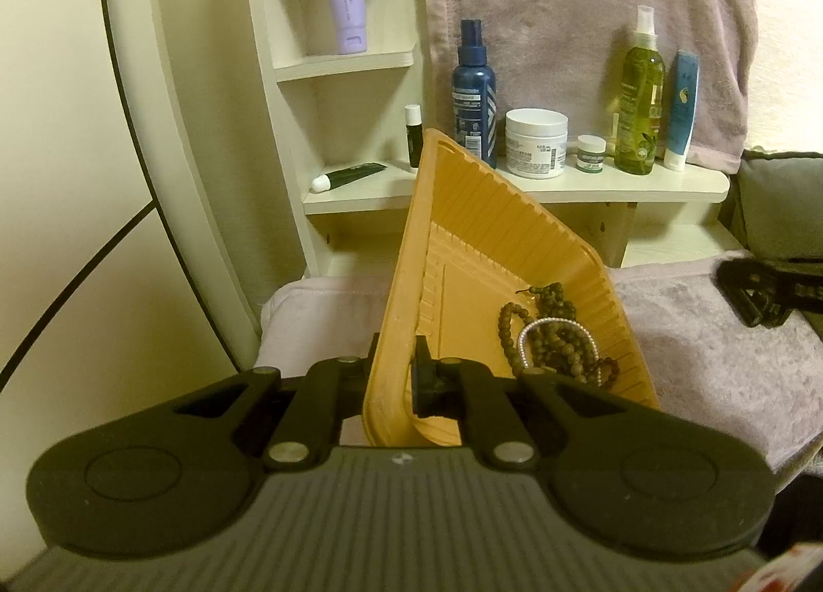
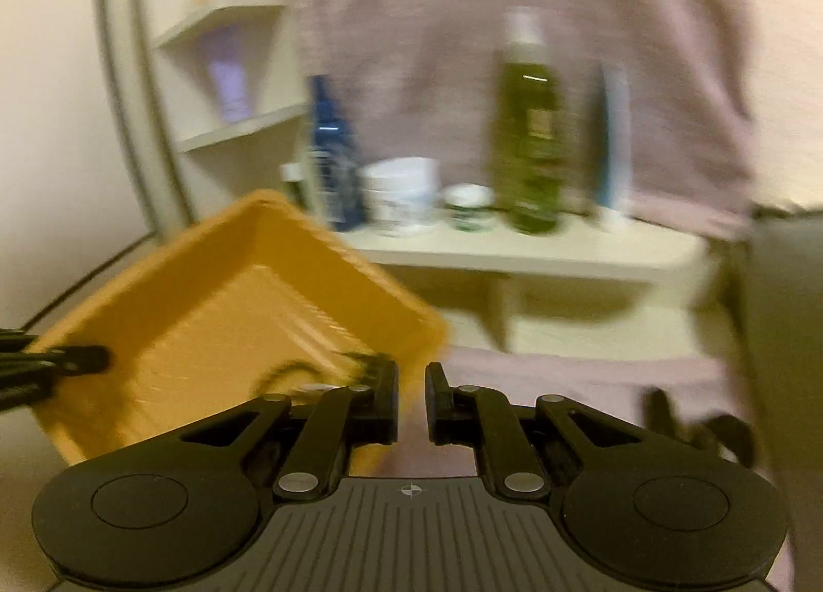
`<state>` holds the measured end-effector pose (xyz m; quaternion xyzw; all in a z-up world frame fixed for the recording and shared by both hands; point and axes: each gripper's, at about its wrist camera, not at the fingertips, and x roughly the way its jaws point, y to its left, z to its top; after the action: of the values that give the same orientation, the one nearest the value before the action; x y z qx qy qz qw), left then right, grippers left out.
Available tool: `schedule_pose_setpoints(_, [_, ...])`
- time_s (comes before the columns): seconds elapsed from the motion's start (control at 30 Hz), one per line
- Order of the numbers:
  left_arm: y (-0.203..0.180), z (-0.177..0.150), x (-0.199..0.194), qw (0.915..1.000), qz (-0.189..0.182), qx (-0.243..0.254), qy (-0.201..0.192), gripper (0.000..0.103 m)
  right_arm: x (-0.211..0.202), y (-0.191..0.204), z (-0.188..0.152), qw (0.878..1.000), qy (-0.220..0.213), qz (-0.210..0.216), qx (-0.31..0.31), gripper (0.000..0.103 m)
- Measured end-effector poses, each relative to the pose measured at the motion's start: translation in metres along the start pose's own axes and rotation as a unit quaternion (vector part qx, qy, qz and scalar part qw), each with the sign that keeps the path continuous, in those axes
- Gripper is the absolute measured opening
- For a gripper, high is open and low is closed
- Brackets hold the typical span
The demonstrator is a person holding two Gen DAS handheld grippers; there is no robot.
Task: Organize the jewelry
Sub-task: 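Carry the amber bracelet into tray with right gripper while left holds tray, then grasp the black watch strap on the towel with the right gripper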
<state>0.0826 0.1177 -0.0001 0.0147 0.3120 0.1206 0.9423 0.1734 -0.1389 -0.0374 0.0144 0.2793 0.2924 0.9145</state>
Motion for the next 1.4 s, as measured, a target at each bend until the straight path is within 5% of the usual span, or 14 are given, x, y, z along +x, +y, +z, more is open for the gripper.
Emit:
schedule_pose_setpoints(0.23, [0.000, -0.001, -0.001, 1.0000, -0.001, -0.001, -0.001, 0.007, -0.023, -0.063, -0.034, 0.994, 0.030, -0.094, 0.051, 0.013])
schedule_pose_setpoints(0.47, [-0.001, 0.000, -0.001, 1.0000, 0.000, 0.003, -0.001, 0.007, -0.037, -0.096, -0.051, 0.987, 0.036, -0.137, 0.074, 0.021])
schedule_pose_setpoints(0.8, [-0.001, 0.000, -0.001, 1.0000, 0.002, 0.005, 0.001, 0.007, -0.016, -0.108, -0.031, 0.989, 0.031, -0.146, 0.023, 0.026])
schedule_pose_setpoints(1.4, [0.001, -0.001, 0.003, 1.0000, 0.002, 0.004, 0.003, 0.007, 0.032, -0.123, -0.017, 0.986, 0.089, -0.139, -0.006, 0.025])
